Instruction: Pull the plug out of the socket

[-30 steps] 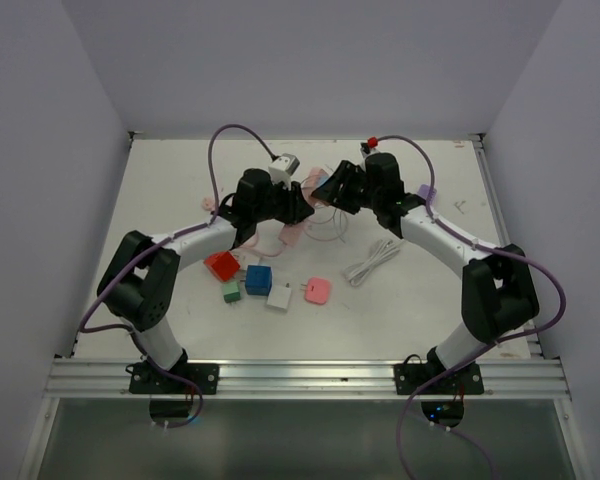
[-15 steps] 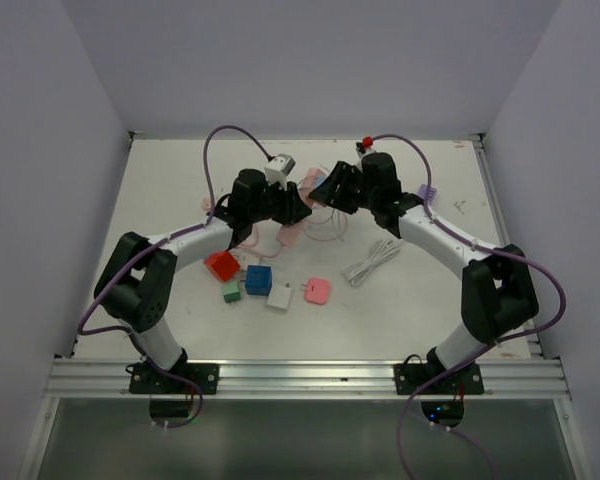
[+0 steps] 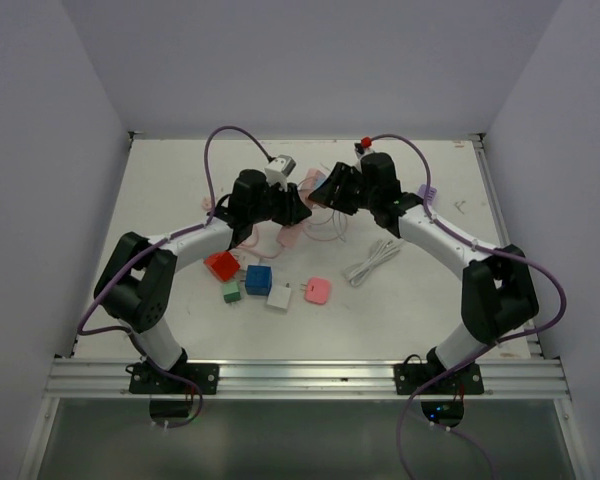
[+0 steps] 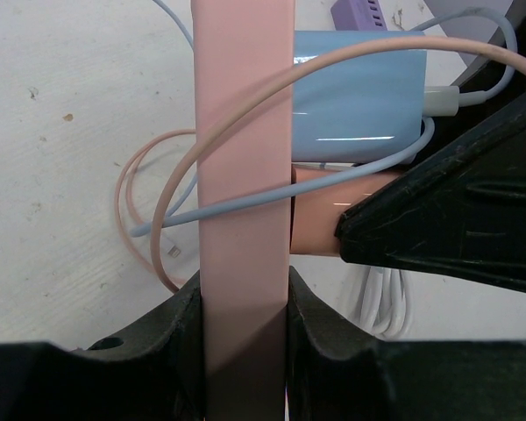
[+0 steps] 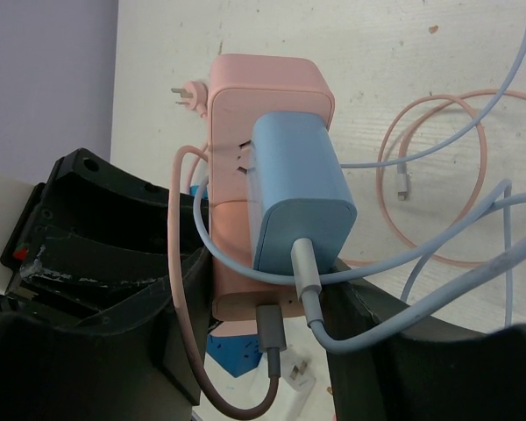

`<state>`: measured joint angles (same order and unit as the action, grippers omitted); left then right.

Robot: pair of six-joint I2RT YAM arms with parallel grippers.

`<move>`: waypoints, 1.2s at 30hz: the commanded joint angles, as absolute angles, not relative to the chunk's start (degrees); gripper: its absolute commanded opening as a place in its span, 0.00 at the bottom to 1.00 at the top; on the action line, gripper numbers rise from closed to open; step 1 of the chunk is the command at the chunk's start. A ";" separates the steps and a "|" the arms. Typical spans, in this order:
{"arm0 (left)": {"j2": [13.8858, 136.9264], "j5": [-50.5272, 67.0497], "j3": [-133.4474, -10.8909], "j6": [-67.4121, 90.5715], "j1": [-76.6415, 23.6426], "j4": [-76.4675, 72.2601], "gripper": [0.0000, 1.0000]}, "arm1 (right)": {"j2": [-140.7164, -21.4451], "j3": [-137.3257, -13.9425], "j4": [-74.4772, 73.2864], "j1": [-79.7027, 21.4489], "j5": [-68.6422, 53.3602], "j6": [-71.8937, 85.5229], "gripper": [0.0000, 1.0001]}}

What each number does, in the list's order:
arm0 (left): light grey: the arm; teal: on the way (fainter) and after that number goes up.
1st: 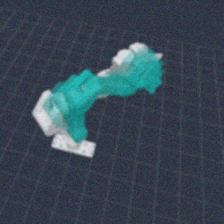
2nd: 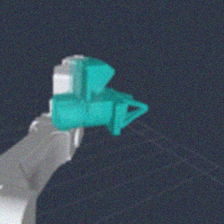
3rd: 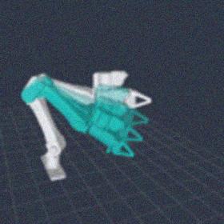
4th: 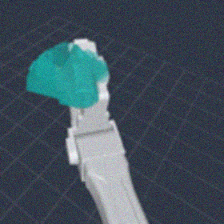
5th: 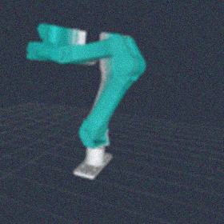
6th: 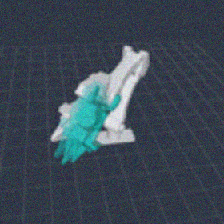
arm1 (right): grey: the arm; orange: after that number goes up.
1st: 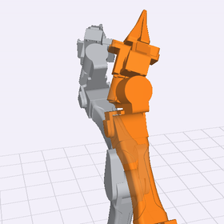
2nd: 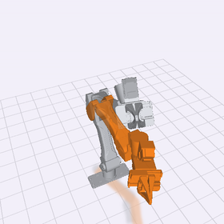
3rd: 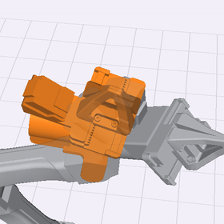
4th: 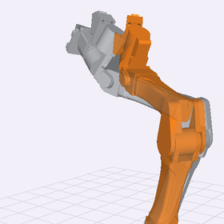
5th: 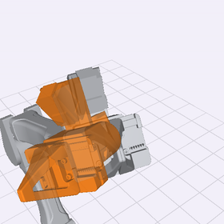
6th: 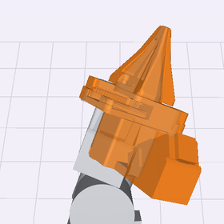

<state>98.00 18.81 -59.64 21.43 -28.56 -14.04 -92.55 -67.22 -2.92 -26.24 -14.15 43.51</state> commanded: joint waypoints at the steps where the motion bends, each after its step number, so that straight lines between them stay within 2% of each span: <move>1: 97.73 6.06 -60.91 20.21 -24.17 -13.36 0.00 | -87.19 -67.06 -7.73 -25.84 -15.65 41.13 0.00; 30: 99.75 2.64 -61.79 26.36 -21.09 -8.62 0.00 | -82.62 -63.99 -12.57 -24.87 -16.61 39.38 0.00; 36: 99.49 8.41 -61.61 24.97 -21.09 -11.16 0.00 | -83.14 -64.95 -13.18 -24.79 -17.58 38.94 0.00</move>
